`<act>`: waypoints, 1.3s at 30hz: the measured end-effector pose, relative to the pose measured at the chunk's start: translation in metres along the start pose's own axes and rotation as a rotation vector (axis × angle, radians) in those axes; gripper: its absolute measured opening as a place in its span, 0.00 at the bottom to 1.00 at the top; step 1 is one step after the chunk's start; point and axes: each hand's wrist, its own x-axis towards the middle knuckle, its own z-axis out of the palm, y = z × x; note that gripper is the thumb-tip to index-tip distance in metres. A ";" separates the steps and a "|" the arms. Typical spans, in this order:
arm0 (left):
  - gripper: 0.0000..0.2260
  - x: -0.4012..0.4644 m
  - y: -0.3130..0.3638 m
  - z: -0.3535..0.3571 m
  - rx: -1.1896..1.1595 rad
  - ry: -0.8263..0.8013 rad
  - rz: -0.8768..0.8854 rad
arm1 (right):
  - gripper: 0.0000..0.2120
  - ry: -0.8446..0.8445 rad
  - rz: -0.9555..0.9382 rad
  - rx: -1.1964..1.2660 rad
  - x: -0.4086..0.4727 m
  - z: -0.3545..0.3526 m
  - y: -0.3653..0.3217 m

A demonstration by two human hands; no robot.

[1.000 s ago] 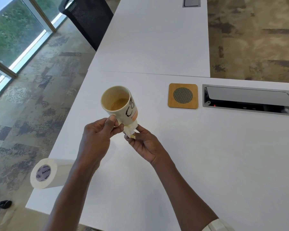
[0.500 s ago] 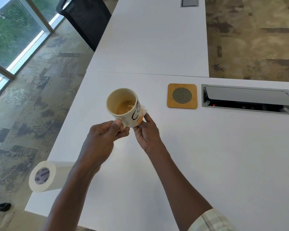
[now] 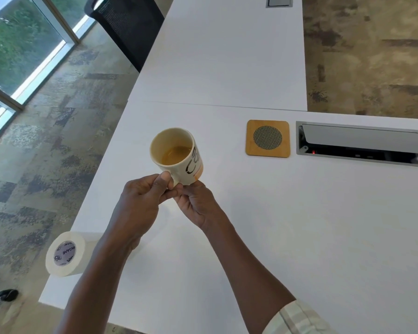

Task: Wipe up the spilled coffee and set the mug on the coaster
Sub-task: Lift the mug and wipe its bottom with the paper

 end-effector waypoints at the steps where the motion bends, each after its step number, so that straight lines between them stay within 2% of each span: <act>1: 0.14 0.001 -0.001 -0.001 -0.009 0.002 0.000 | 0.18 -0.005 0.019 0.014 -0.001 -0.001 0.000; 11: 0.14 0.010 -0.008 -0.002 -0.056 0.039 -0.007 | 0.14 0.074 0.170 -0.050 -0.001 -0.024 -0.011; 18: 0.16 0.016 -0.008 -0.002 -0.043 0.025 -0.010 | 0.16 0.067 0.057 -0.008 -0.001 -0.039 -0.033; 23: 0.15 0.014 -0.004 0.001 -0.010 -0.006 -0.010 | 0.15 0.115 -0.035 0.066 0.009 -0.032 -0.040; 28: 0.15 0.015 -0.003 0.004 0.040 -0.013 -0.015 | 0.15 0.131 -0.079 0.030 0.020 -0.012 -0.034; 31: 0.14 0.015 -0.005 0.004 0.052 -0.001 -0.009 | 0.15 0.115 -0.048 -0.026 0.022 -0.003 -0.023; 34: 0.14 0.018 -0.008 0.001 0.045 0.005 -0.005 | 0.18 0.070 0.015 -0.086 0.023 -0.006 -0.012; 39: 0.13 0.021 -0.016 0.002 0.016 0.049 -0.006 | 0.17 0.095 0.156 -0.130 0.023 -0.020 -0.007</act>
